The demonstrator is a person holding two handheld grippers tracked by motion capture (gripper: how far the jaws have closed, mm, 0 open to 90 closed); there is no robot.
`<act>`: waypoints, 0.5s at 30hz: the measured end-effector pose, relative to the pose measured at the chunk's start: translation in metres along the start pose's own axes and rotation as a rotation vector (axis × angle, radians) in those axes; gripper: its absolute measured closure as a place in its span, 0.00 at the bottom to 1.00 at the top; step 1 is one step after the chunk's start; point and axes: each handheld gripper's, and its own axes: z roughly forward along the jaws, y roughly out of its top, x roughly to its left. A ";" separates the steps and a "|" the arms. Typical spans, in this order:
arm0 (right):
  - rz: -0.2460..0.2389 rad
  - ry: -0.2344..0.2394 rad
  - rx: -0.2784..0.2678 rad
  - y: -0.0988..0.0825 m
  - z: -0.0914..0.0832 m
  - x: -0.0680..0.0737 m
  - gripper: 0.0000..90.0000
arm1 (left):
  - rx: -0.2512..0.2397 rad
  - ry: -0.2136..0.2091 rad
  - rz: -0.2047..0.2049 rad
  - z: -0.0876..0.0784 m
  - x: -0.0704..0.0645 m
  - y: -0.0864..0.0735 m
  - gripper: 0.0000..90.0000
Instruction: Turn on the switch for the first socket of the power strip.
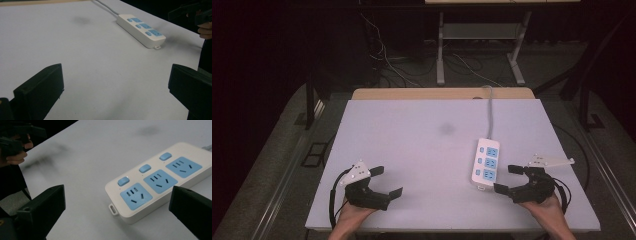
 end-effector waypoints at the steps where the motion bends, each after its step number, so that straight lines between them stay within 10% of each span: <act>1: 0.002 -0.001 0.005 -0.001 0.000 0.000 0.00 | 0.000 -0.001 0.000 0.000 0.000 0.000 0.00; 15: -0.004 0.000 0.018 -0.002 0.000 0.002 0.00 | 0.007 -0.006 0.004 0.000 0.000 -0.001 0.00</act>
